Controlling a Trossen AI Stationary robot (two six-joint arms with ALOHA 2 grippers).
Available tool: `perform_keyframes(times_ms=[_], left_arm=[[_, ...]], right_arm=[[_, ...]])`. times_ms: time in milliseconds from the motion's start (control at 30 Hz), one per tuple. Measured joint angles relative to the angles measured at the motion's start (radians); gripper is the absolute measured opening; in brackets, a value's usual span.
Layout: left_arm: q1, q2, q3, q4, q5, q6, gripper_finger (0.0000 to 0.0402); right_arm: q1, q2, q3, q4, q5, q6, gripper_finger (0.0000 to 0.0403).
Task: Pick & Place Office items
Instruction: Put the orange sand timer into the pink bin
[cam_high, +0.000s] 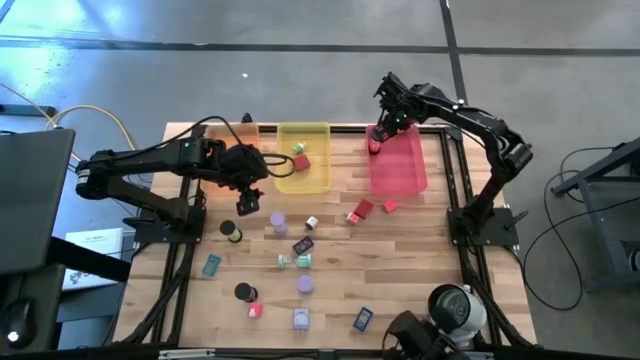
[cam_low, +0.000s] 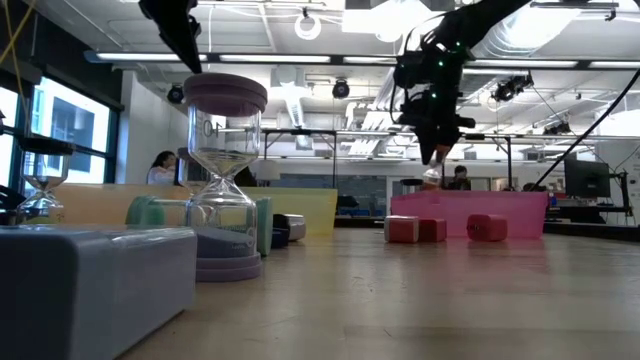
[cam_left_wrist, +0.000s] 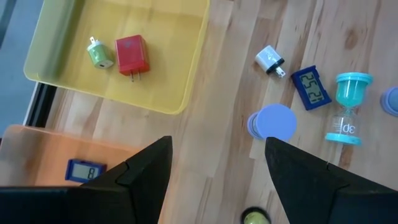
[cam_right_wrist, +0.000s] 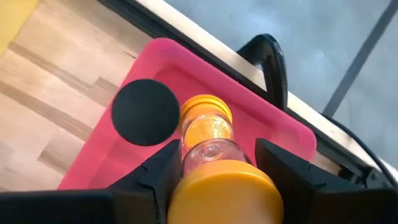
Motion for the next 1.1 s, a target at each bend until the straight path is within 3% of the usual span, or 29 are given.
perform_keyframes(times_ms=[433,767,1100], left_arm=[[0.000,0.000,0.000,0.031,0.030,-0.014,0.0250],[0.000,0.000,0.000,0.027,0.031,-0.019,0.0250],[0.000,0.000,0.000,0.027,0.020,-0.004,0.0250]], right_arm=[[-0.067,0.045,0.000,0.005,-0.047,-0.051,0.0177],[-0.056,0.157,-0.001,-0.006,-0.052,-0.079,0.0177],[-0.068,0.164,-0.001,-0.004,-0.079,-0.093,0.0177]])
